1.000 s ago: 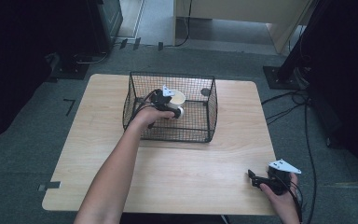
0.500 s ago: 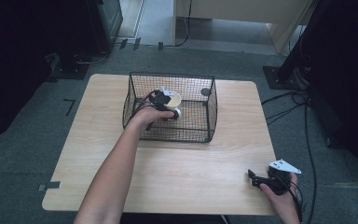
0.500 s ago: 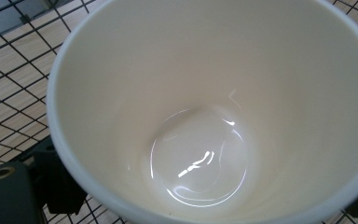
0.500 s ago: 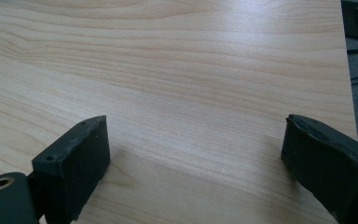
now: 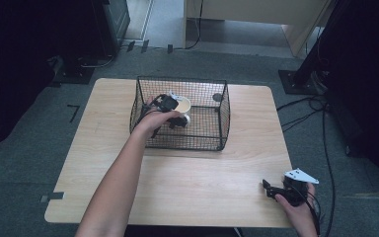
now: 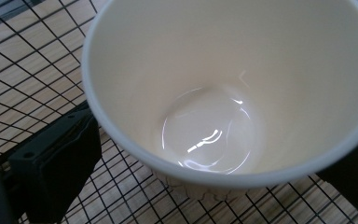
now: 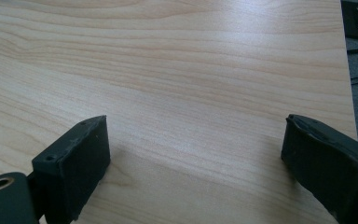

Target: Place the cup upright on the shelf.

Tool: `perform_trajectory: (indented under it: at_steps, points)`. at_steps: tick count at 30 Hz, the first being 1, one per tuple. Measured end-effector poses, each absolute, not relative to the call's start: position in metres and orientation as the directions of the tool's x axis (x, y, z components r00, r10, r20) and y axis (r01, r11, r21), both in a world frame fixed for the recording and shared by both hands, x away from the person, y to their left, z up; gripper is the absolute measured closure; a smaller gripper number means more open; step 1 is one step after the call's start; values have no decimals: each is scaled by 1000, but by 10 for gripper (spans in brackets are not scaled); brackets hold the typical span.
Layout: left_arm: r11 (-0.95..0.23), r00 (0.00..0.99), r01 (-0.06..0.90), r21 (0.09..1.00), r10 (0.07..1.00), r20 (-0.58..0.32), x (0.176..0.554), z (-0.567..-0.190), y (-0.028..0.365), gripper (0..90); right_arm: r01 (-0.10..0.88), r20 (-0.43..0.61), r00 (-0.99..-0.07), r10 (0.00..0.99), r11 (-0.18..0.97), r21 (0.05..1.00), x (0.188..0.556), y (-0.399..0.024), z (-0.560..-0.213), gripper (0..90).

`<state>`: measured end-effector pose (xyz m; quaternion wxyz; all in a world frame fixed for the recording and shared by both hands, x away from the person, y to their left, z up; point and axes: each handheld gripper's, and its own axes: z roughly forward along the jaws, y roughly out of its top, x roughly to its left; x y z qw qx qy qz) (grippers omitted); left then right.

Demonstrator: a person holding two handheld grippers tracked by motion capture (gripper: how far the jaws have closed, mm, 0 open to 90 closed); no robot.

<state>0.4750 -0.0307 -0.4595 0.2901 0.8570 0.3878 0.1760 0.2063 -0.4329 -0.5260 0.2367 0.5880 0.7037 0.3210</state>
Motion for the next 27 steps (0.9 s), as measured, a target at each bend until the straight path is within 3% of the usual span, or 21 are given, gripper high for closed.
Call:
perform_trajectory:
  at_steps: [13, 27]
  points:
    - [-487, 579, 535, 691, 806, 120, 470, -431, -9, 0, 676, 36, -198, 980, 109, 728, 206, -432, -526, 77]
    - [-347, 615, 428, 835, 789, 13, 440, -381, -5, 4, 678, 33, -196, 980, 111, 727, 206, -432, -526, 77]
